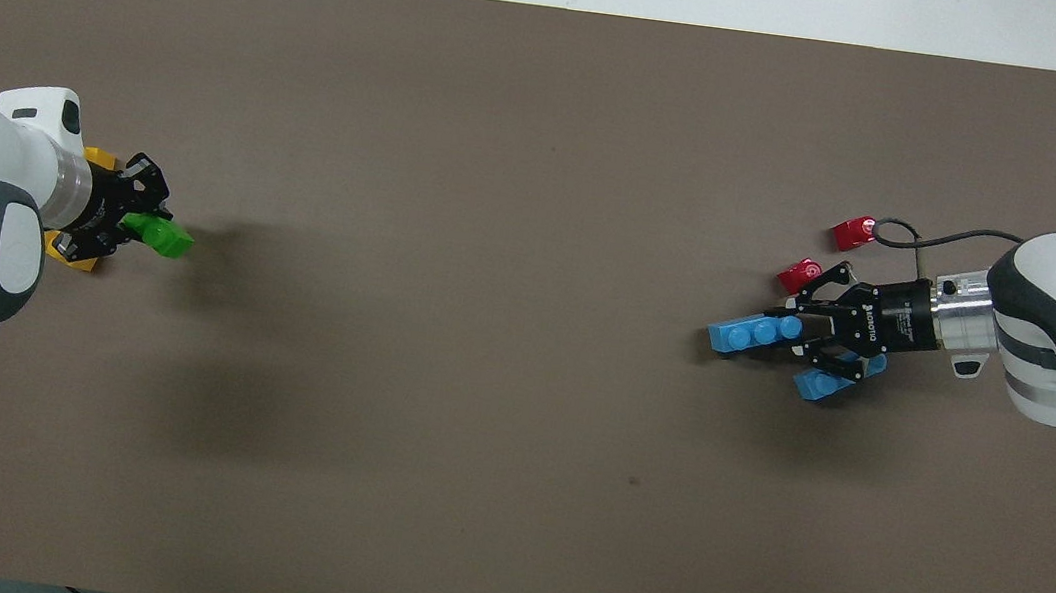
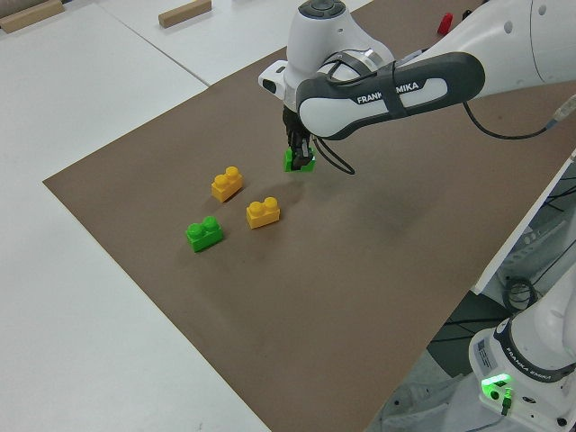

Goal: Remove green block with left arm and hold with right
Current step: 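Set green down with the left gripper while the right gripper sets blue down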

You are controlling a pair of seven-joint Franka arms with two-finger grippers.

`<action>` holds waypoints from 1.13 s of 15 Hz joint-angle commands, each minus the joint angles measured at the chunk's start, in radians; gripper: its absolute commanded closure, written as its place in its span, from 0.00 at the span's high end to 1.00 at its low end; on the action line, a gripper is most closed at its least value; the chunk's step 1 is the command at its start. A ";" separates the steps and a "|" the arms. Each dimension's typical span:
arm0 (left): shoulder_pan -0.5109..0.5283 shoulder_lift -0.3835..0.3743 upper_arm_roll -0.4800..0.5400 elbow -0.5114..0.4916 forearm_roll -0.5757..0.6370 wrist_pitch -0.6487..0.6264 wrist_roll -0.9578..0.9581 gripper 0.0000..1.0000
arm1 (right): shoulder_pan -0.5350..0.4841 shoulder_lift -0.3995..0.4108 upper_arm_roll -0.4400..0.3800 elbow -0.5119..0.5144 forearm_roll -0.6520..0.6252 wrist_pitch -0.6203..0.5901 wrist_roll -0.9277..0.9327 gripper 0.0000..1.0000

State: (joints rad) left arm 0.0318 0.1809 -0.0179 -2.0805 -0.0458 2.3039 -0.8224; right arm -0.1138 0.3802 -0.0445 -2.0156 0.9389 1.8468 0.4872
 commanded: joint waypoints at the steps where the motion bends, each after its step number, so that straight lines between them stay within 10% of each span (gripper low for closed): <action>1: 0.027 0.051 -0.008 0.033 -0.020 0.022 0.022 0.00 | -0.017 0.022 0.012 0.014 -0.025 0.012 -0.033 0.00; 10: 0.027 0.107 -0.008 0.053 -0.014 0.057 0.025 0.00 | -0.018 0.034 0.012 0.015 -0.025 0.014 -0.042 0.00; 13: 0.027 0.107 -0.008 0.051 -0.014 0.057 0.028 0.00 | -0.020 0.036 0.012 0.017 -0.025 0.014 -0.039 0.24; 14: 0.025 0.107 -0.010 0.051 -0.014 0.058 0.032 0.33 | -0.018 0.036 0.011 0.018 -0.025 0.014 -0.038 0.57; 15: 0.022 0.107 -0.010 0.050 -0.012 0.060 0.041 0.99 | -0.018 0.036 0.012 0.020 -0.025 0.014 -0.036 0.83; 17: 0.020 0.107 -0.010 0.050 -0.012 0.058 0.045 1.00 | -0.018 0.036 0.012 0.034 -0.025 0.012 -0.022 1.00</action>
State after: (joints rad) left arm 0.0467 0.2692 -0.0225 -2.0450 -0.0458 2.3477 -0.8047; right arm -0.1140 0.4009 -0.0447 -2.0109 0.9388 1.8547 0.4693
